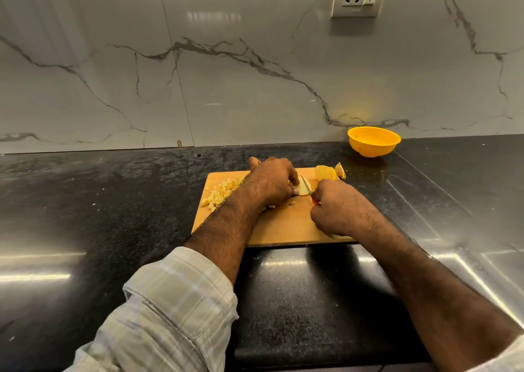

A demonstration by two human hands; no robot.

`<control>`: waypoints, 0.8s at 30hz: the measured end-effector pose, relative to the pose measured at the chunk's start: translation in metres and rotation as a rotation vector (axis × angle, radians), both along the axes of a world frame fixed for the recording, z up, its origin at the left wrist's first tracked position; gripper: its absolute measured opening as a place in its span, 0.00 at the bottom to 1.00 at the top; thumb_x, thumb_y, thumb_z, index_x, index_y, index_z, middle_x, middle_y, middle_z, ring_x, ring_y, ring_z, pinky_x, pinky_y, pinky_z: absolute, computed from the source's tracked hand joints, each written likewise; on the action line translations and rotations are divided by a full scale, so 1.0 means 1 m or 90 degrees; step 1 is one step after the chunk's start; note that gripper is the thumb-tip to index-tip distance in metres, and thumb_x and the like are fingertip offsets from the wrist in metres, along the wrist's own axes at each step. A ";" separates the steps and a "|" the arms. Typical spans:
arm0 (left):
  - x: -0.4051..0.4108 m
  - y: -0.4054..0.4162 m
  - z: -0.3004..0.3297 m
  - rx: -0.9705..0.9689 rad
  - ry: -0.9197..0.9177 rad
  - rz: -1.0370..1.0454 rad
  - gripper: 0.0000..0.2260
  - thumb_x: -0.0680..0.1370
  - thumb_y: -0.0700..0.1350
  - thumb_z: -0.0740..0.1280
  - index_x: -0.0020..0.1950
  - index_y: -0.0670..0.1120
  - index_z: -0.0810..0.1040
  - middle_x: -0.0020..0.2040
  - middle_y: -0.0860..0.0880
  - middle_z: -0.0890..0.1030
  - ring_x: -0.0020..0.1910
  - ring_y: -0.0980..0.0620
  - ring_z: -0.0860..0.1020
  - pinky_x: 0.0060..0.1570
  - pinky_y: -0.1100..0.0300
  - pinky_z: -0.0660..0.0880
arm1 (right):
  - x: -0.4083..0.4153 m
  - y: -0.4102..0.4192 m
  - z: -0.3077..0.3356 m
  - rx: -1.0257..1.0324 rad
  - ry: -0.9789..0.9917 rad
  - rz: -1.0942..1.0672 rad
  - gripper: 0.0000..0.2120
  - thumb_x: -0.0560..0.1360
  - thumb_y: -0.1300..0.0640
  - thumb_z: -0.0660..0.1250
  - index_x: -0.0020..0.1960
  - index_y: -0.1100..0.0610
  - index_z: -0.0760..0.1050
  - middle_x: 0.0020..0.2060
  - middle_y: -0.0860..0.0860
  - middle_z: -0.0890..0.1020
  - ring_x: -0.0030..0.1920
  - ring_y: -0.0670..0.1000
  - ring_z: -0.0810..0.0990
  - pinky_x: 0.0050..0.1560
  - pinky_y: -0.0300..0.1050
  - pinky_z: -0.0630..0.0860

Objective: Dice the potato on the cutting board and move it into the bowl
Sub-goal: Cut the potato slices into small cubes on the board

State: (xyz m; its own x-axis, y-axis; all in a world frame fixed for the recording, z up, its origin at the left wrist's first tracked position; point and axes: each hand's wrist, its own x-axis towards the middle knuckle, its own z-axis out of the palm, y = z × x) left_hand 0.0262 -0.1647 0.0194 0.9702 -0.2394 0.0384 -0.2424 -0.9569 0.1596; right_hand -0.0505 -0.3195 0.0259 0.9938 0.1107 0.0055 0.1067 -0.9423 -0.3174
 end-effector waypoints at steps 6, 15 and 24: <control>0.004 0.005 -0.002 -0.040 0.007 0.003 0.11 0.78 0.55 0.76 0.59 0.58 0.86 0.69 0.57 0.79 0.71 0.51 0.72 0.71 0.38 0.60 | -0.008 -0.011 0.002 0.009 0.013 0.019 0.19 0.78 0.54 0.69 0.69 0.53 0.79 0.62 0.50 0.82 0.57 0.51 0.79 0.55 0.44 0.78; 0.008 0.012 -0.006 -0.079 0.006 0.000 0.06 0.77 0.52 0.77 0.54 0.57 0.87 0.66 0.59 0.80 0.70 0.52 0.72 0.73 0.36 0.60 | -0.006 0.003 -0.004 -0.002 -0.069 0.019 0.20 0.80 0.53 0.64 0.70 0.54 0.79 0.58 0.52 0.84 0.53 0.52 0.81 0.53 0.47 0.82; 0.010 0.010 -0.008 -0.068 -0.009 -0.014 0.05 0.79 0.52 0.76 0.54 0.57 0.87 0.63 0.59 0.81 0.70 0.52 0.71 0.68 0.41 0.61 | 0.008 0.015 -0.006 -0.034 -0.051 0.009 0.13 0.79 0.54 0.66 0.62 0.55 0.80 0.42 0.47 0.76 0.47 0.50 0.78 0.46 0.46 0.80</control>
